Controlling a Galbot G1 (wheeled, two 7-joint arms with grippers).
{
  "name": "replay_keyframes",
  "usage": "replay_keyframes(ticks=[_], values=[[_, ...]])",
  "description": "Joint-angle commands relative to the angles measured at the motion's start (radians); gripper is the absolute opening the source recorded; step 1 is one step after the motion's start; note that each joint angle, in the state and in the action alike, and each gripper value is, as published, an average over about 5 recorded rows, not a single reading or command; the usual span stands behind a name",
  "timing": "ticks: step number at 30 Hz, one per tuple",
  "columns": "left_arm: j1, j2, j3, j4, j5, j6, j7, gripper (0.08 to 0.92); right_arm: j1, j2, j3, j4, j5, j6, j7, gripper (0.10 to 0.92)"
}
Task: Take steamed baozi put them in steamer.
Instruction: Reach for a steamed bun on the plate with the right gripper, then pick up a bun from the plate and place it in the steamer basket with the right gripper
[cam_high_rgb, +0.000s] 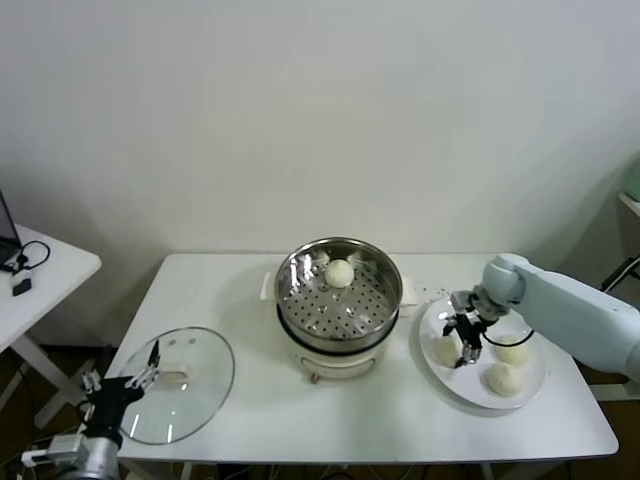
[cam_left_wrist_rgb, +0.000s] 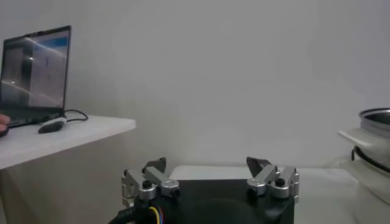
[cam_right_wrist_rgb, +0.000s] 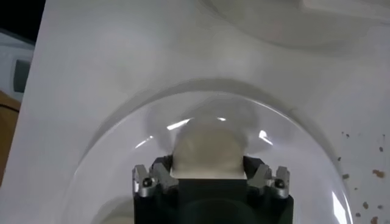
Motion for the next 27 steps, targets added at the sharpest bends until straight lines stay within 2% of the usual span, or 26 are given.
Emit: replay_keyframes(ticks=[1,6,11,18,27], values=[[0.002,-0.001,-0.001,0.0,-0.001,-0.002,0.0,0.823,0.002,-0.001,0.009,-0.002,-0.003,-0.001,-0.004,0.696],[0.003,-0.002,-0.001,-0.003,-0.002,-0.002,0.0,0.823,0.024,-0.006,0.001,0.005,0.015,-0.008,-0.005,0.68],[0.004,-0.002,-0.001,-0.006,-0.004,-0.003,0.0,0.823,0.132,-0.023,-0.063,0.033,0.11,-0.038,-0.003,0.679],[0.007,-0.002,0.003,-0.016,-0.007,-0.006,0.001,0.823,0.467,-0.031,-0.334,0.069,0.383,-0.081,-0.002,0.679],[0.01,0.0,0.023,-0.029,-0.004,-0.008,0.001,0.823,0.836,0.059,-0.66,0.093,0.675,-0.1,-0.002,0.679]])
